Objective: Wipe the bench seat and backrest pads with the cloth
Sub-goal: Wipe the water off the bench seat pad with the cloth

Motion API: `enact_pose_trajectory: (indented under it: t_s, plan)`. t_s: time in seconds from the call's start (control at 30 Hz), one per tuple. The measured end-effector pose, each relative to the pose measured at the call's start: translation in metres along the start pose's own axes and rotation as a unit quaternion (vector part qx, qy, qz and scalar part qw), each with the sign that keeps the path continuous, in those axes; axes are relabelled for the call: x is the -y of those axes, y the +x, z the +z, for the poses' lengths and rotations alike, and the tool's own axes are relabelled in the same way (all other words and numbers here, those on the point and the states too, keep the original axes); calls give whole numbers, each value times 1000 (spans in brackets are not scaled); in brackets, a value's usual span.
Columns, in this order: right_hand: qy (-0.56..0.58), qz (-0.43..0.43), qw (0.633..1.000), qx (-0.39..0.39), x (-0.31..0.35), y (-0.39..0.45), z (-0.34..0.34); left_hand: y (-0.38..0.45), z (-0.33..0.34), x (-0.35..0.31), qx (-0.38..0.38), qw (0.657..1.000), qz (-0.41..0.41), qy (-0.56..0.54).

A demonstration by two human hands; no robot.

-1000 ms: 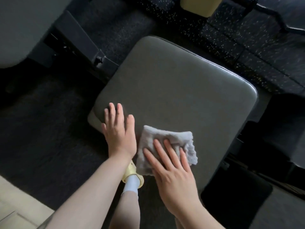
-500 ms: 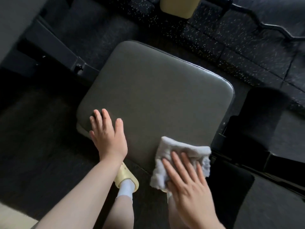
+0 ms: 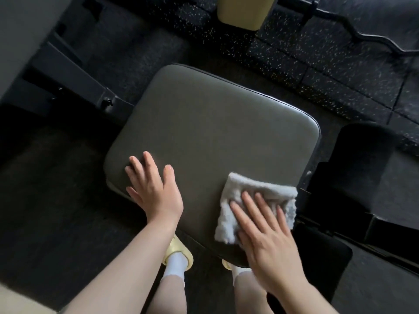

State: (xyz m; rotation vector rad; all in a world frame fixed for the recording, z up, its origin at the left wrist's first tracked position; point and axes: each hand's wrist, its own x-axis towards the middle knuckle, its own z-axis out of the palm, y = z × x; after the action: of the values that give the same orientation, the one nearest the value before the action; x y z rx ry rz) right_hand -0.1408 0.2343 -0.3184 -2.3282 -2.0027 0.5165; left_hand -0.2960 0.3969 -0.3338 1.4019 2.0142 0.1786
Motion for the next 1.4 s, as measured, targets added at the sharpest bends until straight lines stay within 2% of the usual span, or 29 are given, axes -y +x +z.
enact_pose_trajectory:
  t_s: [0.1,0.13,0.17,0.2,0.27,0.3,0.33,0.37,0.43,0.5,0.57,0.6,0.67,0.7,0.73,0.77,0.8,0.87,0.93,0.97,1.03,1.07,1.13,1.2,1.23,1.27,1.3,1.37,1.4]
  plan:
    - [39,186,980,-56,2,78,-9,1,7,-5,19,995,77,63]
    - [53,228,970,-62,11,93,-9,1,9,-8,27,992,95,76]
    - [57,227,970,-61,22,95,-7,1,12,-11,33,990,110,83]
    - [44,180,982,-47,31,85,-2,2,14,-14,37,988,123,89]
    - [-2,28,1000,1,33,42,1,2,17,-16,42,985,134,101]
    - [-20,-17,999,18,22,25,-2,2,17,-16,44,984,135,107]
    - [-23,-25,999,23,5,20,-7,2,18,-15,44,983,137,111]
    - [-20,5,1000,18,-10,23,-11,2,18,-13,44,983,140,114]
    - [-7,118,993,-14,-24,57,-20,1,18,-11,45,981,147,122]
    - [11,237,971,-41,-20,110,-24,0,20,-10,42,980,149,128]
    - [29,275,961,-21,2,149,-24,0,20,-12,36,981,142,124]
    - [26,239,971,-11,14,155,-22,0,20,-14,35,982,139,120]
    - [-1,62,998,13,26,137,-15,1,17,-14,41,982,142,116]
    - [-21,-38,999,27,19,122,-12,1,15,-12,44,981,150,118]
    - [-41,-104,993,40,5,113,-15,2,13,-9,45,979,157,119]
    - [-57,-127,990,39,-14,111,-19,2,11,-6,43,979,160,119]
    - [-71,-98,992,22,-31,115,-23,3,8,-3,39,980,156,119]
    - [-62,46,997,-6,-41,139,-33,5,3,5,25,984,130,119]
    - [-33,181,983,-15,-17,179,-31,7,0,12,21,986,115,118]
    - [-19,212,977,-13,3,199,-28,9,-2,15,21,986,113,120]
    - [-9,176,984,3,46,230,-19,11,-5,20,17,986,112,123]
    - [-15,112,993,13,64,239,-14,12,-7,22,14,986,110,121]
    - [-53,-88,994,49,87,243,-5,15,-12,26,2,988,101,120]
    - [-104,-286,947,101,78,253,-10,18,-16,31,-2,989,87,119]
    - [-126,-335,926,117,67,267,-16,19,-17,33,-1,990,82,115]
    - [-141,-339,923,116,58,283,-22,20,-19,35,2,991,81,110]
    - [-137,-294,940,104,52,297,-27,21,-20,36,7,991,82,103]
    - [-88,-146,984,57,58,303,-29,20,-21,35,16,992,84,91]
    - [-62,-102,992,31,71,295,-24,20,-22,33,21,993,81,84]
